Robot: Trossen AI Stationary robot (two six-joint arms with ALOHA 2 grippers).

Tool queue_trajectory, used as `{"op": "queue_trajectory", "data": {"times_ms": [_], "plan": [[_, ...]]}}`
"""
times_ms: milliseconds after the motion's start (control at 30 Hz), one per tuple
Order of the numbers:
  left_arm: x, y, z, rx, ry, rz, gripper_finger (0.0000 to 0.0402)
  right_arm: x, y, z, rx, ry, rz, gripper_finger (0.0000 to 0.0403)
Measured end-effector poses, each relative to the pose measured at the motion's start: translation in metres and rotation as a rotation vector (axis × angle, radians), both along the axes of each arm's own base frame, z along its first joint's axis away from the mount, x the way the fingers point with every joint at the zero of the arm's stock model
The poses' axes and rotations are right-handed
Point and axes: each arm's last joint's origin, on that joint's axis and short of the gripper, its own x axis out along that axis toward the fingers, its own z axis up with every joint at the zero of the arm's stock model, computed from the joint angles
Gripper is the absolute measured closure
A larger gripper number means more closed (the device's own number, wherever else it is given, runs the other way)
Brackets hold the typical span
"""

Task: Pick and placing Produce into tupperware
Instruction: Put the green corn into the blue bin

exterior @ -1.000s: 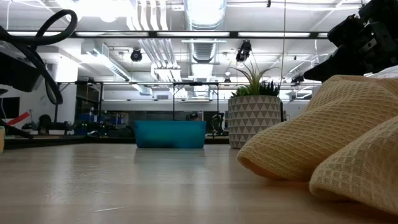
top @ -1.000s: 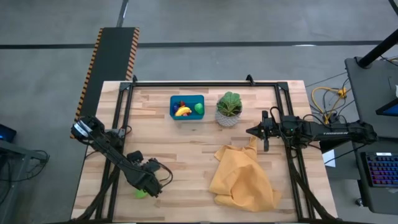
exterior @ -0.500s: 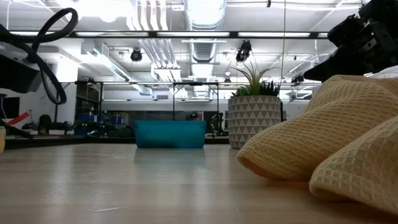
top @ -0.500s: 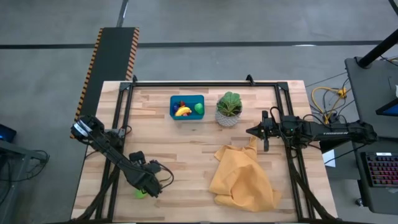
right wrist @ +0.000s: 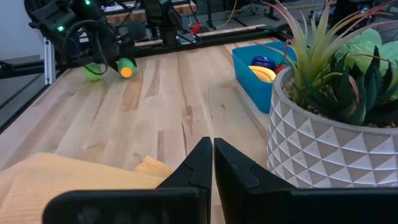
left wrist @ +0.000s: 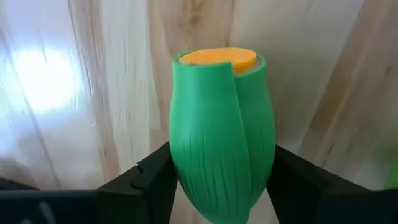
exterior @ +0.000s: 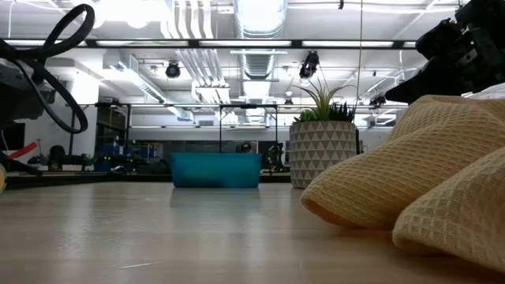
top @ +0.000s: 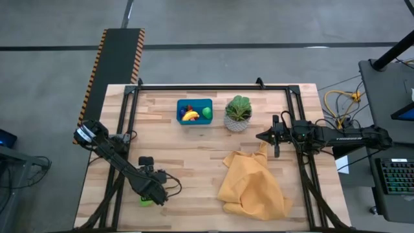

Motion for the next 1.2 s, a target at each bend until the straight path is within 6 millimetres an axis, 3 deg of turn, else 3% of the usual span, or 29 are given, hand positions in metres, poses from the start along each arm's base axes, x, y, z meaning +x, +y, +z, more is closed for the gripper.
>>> {"op": "queue_trajectory", "data": {"times_ms": [200,367,533,867,1033,1200], "plan": [[0.002,0.002,0.003,0.039,-0.051,-0.152,0.0209,0.0,-0.001,0.0,-0.005,0.0,-0.018,0.0394],[0.003,0.005,0.016,0.081,-0.159,-0.173,0.0209,0.0,-0.001,0.0,-0.006,0.0,-0.023,0.0394],[0.008,0.004,0.034,0.062,-0.365,-0.206,0.0208,0.0,-0.001,0.0,-0.006,0.001,-0.023,0.0394],[0.03,-0.004,0.07,-0.009,-0.806,-0.513,0.0208,0.0,-0.001,0.0,-0.006,0.001,-0.023,0.0394],[0.039,0.01,0.078,0.036,-0.879,-0.6,0.0208,0.0,-0.001,0.0,-0.005,0.001,-0.023,0.0394],[0.05,0.038,0.084,0.096,-0.96,-0.579,0.0213,0.0,-0.001,0.0,-0.005,0.001,-0.022,0.0394]]}}
